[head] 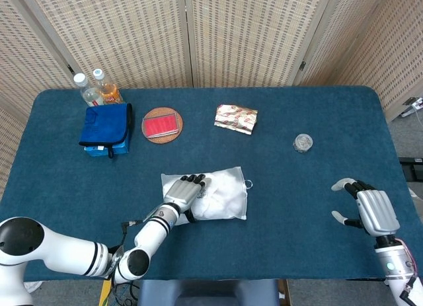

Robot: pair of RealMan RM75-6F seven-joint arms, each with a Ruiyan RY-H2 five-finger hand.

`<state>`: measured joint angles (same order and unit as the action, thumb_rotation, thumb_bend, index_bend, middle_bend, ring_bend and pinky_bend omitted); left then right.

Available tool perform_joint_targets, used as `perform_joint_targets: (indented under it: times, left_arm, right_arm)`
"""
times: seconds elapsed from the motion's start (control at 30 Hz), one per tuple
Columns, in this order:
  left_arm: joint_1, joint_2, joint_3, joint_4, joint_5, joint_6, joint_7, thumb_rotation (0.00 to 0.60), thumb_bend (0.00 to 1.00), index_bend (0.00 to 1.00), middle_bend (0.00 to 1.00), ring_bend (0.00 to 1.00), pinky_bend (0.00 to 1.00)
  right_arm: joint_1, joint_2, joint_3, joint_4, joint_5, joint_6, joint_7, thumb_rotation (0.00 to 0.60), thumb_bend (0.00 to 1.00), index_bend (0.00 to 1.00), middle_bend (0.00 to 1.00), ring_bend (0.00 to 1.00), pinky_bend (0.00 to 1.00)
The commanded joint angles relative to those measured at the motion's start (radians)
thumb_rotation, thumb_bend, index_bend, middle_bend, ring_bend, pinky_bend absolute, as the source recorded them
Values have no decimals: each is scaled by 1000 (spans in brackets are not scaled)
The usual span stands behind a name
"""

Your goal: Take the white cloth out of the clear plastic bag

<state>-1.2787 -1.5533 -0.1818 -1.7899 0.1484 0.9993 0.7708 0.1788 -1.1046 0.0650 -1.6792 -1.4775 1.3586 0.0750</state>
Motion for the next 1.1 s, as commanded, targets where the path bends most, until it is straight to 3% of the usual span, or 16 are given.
perform_joint_targets:
  times: [0.03,0.17,0.5,0.87,1.1]
  left_arm:
    - [-3,-19,18,18,35,37,13,600,0,0,0,0,223]
    - [-2,-44,38,35,65,81,35,600,0,0,0,0,325]
    - [-5,-75,44,56,47,96,86,600,0,0,0,26,366]
    - [-14,-77,51,54,66,109,145,600,0,2,3,133,440]
    - [-18,-74,49,60,72,100,170,600,0,139,160,277,509]
  right_arm:
    - [0,-2,-1,2,0,-1,1,600,118,403,336,325,451]
    - [0,-7,-2,6,0,-3,3,600,118,403,335,325,451]
    - [3,-10,-2,5,0,-8,0,600,119,403,335,325,451]
    - [5,-14,-4,6,0,-13,-1,600,118,403,335,325,451]
    - [7,-17,-5,8,1,-19,0,600,118,403,335,325,451]
